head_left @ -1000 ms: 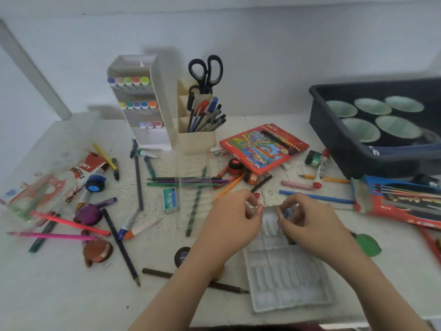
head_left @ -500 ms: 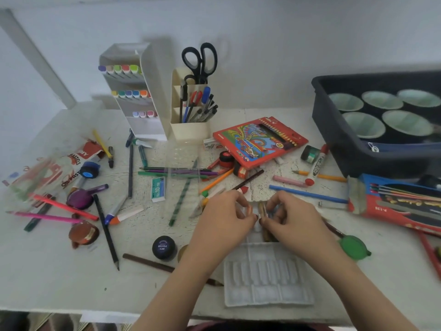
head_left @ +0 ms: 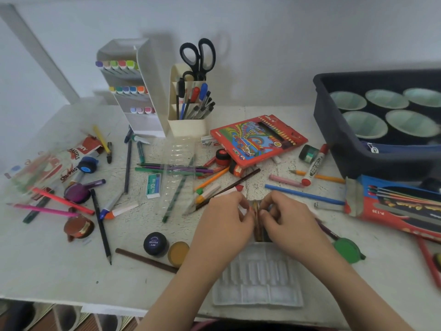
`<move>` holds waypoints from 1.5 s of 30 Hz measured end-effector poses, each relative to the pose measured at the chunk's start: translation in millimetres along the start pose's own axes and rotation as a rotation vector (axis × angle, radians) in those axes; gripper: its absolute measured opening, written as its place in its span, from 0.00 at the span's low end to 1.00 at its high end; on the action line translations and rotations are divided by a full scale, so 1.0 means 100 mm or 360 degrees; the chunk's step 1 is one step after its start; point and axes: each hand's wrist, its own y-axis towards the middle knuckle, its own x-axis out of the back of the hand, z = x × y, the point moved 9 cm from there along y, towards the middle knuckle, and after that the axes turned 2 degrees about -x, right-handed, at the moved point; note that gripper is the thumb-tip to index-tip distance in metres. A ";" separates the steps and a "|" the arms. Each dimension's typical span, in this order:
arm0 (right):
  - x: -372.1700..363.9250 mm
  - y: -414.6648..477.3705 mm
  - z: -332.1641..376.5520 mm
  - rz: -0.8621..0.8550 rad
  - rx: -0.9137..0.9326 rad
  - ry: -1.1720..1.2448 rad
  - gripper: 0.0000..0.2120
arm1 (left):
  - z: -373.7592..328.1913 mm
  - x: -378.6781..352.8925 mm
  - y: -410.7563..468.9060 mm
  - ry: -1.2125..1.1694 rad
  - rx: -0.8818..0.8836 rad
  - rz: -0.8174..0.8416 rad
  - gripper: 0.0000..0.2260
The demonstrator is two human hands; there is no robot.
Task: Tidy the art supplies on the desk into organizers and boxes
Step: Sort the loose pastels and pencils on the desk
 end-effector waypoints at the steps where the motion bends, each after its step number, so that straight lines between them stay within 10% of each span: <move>1: 0.00 0.00 0.00 0.0006 0.0001 0.0010 0.03 | 0.01 0.02 0.01 0.0025 -0.0011 -0.0008 0.01; 29: -0.06 0.27 0.12 0.0147 -0.0221 -0.0594 0.12 | 0.24 0.36 0.09 -0.0299 0.0121 0.0062 0.05; 45: -1.35 1.45 1.80 0.0451 0.0373 -0.0636 0.10 | 1.52 1.89 0.33 0.0271 0.0348 -0.0331 0.02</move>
